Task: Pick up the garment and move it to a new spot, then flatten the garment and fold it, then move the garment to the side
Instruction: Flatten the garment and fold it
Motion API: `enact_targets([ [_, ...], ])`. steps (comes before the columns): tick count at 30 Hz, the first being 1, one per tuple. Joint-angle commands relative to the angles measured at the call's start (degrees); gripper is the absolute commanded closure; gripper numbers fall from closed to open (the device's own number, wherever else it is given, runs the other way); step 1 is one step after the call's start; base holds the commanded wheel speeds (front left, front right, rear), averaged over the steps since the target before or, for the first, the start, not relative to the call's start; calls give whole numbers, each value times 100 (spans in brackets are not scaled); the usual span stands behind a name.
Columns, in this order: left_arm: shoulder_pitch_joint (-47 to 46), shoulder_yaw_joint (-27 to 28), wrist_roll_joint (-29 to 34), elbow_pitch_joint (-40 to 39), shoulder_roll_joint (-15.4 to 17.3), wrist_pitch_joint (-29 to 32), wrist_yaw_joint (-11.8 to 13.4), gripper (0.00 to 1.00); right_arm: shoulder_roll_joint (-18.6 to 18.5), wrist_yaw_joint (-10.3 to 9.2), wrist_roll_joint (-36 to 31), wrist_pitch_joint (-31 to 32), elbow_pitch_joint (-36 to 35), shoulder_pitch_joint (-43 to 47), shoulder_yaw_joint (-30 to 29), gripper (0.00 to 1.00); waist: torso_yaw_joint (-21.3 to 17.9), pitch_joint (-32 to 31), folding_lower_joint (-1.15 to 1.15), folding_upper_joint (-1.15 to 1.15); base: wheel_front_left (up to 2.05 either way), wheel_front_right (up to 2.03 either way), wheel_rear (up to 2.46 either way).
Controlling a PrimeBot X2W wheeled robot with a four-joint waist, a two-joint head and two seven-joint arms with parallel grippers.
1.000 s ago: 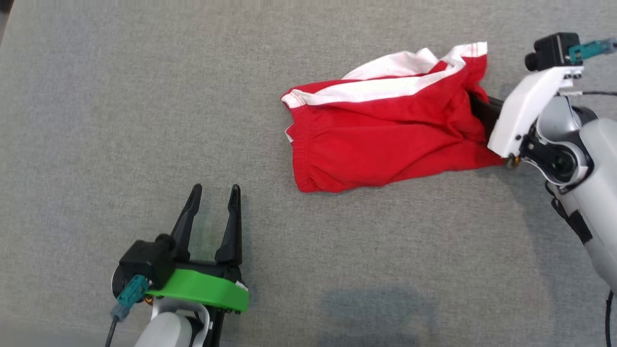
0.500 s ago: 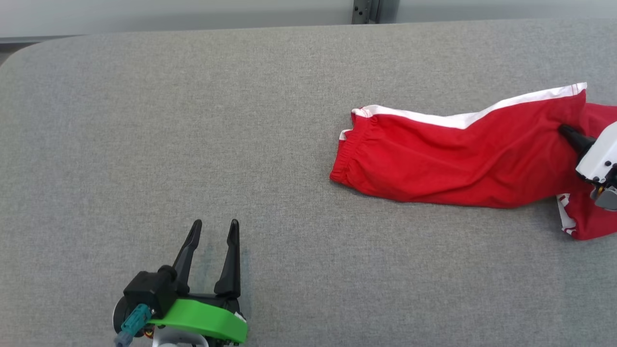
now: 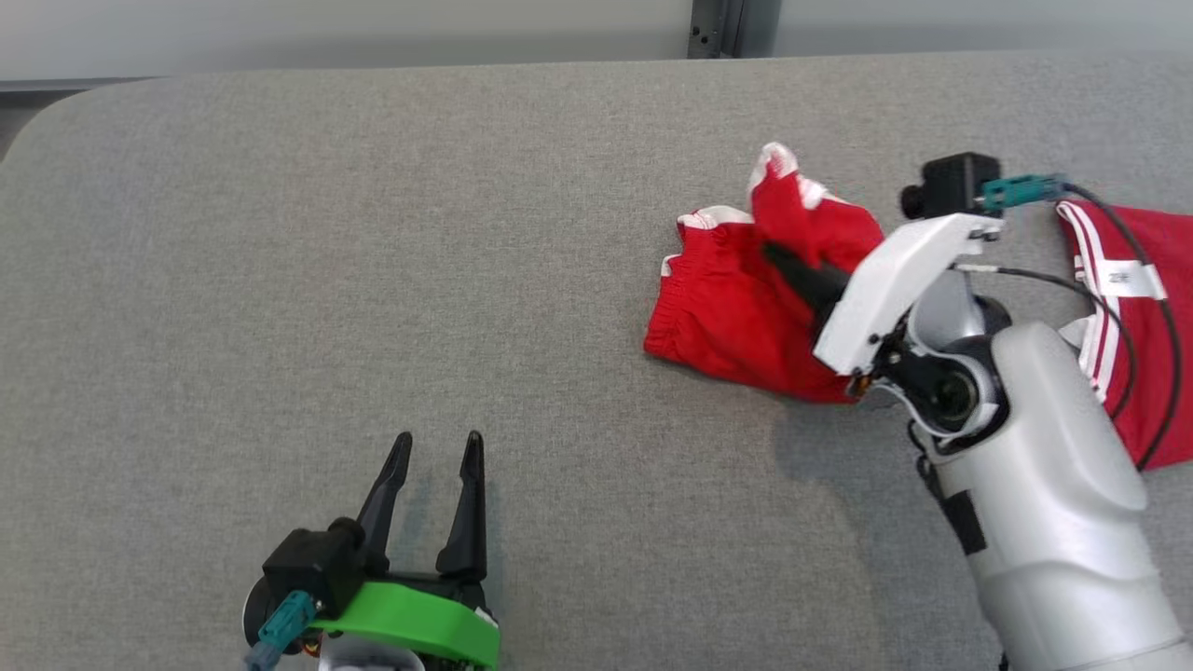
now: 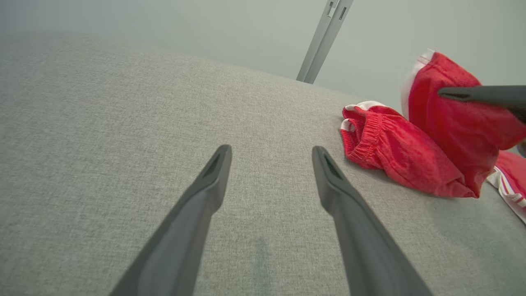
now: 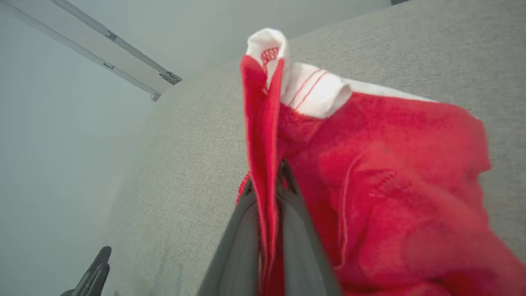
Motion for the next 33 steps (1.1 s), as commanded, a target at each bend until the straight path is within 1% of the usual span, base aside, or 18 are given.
enact_targets([
  [1,-155,-3,48,32,-21,-16,-55,0,34,2,-203,-17,47,-40,19,100,92,98,0,0,0,0,0],
  [4,-280,14,142,74,-42,-15,-93,0,237,2,-720,-300,180,-76,175,100,202,207,0,0,0,0,0],
  [6,-293,44,150,134,-83,-16,-129,0,267,2,-824,-485,314,-70,226,100,268,243,0,0,0,0,0],
  [10,-280,143,217,213,-128,-16,-171,0,272,2,-451,-800,574,-98,564,100,330,265,0,0,0,0,0],
  [15,-230,228,276,316,-195,-16,-229,0,267,2,-209,-1163,1004,-242,904,100,294,236,0,0,0,0,0],
  [16,-226,246,272,344,-211,-16,-236,0,267,2,-160,-1240,1096,-276,973,89,278,223,0,0,0,0,0],
  [17,-225,263,280,362,-224,-16,-244,0,272,2,-91,-1347,1176,-300,1022,0,255,204,0,0,0,0,0],
  [21,-134,362,286,418,-250,-16,-276,0,271,2,87,-1845,1182,-311,1253,0,120,80,0,0,0,0,0],
  [25,36,520,295,427,-265,-15,-241,0,265,2,-147,-2336,818,49,1246,0,-80,-187,0,0,0,0,0],
  [26,98,552,299,420,-271,-16,-233,0,187,2,-215,-2421,639,185,1201,0,-127,-265,0,0,0,0,0],
  [29,311,667,274,397,-297,-16,-207,0,-270,1,-590,-2763,65,768,944,0,-286,-531,0,0,0,0,0],
  [31,467,736,262,371,-316,-16,-175,0,-456,2,-776,-2979,-235,1278,595,0,-400,-693,0,0,0,0,0],
  [33,605,785,264,328,-341,-16,-146,0,-560,2,-860,-3121,-458,1746,195,0,-513,-808,0,0,0,0,0],
])
